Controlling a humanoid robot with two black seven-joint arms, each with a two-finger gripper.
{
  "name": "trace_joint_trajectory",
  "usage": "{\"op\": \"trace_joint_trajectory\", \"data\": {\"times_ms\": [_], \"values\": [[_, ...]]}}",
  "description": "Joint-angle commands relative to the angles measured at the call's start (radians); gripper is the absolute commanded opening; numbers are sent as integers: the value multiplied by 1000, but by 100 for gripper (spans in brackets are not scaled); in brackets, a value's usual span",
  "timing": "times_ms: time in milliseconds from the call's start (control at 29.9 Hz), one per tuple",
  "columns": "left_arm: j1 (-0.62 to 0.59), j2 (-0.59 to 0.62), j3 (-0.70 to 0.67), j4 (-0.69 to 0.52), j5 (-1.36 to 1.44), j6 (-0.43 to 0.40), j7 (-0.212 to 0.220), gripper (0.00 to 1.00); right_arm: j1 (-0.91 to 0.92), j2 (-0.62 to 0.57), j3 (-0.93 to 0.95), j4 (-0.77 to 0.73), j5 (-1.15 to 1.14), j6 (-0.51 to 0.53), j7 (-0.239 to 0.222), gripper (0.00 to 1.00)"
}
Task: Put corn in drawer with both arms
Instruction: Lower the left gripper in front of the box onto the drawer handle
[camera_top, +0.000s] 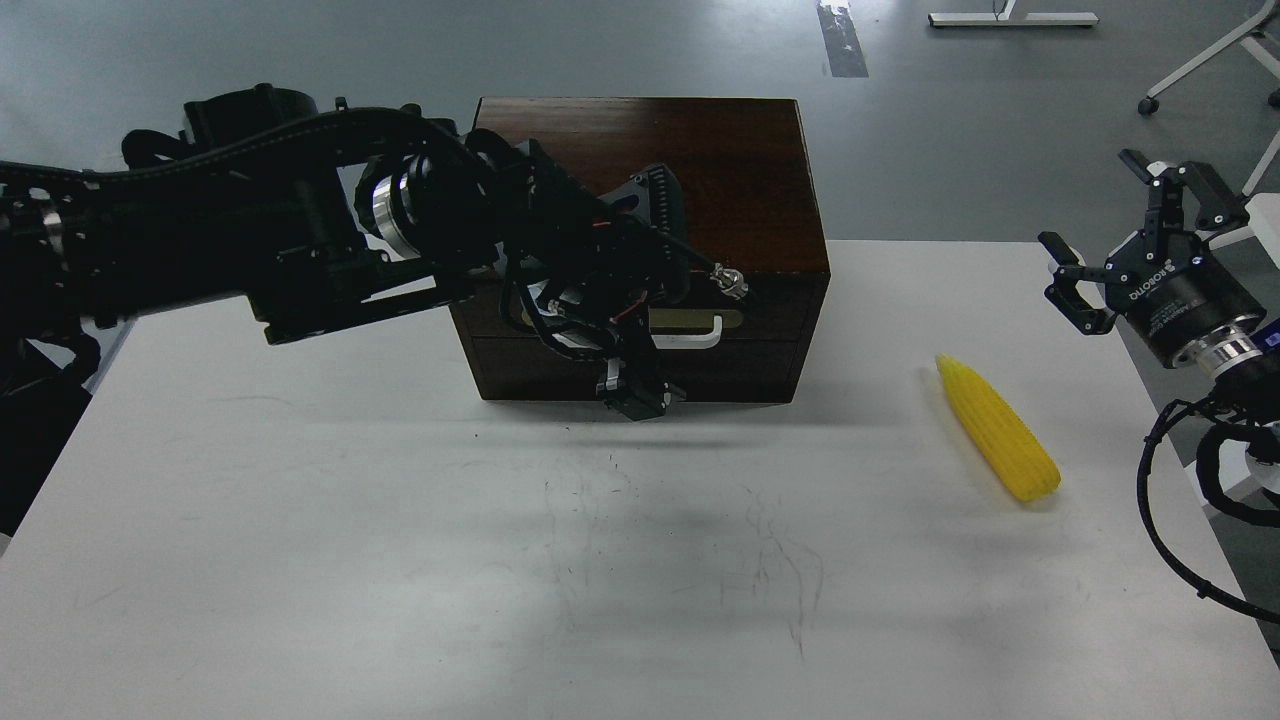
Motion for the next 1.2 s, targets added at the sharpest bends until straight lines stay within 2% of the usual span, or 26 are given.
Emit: {"op": "trace_joint_trajectory", "data": {"times_ms": [0, 1170], "values": [[4, 0, 14, 3, 5, 0, 0, 98, -3, 0, 2, -1, -1, 0, 0, 100], [57, -3, 12, -4, 34, 0, 0, 98, -11, -2, 9, -1, 1, 0, 0, 100]]}}
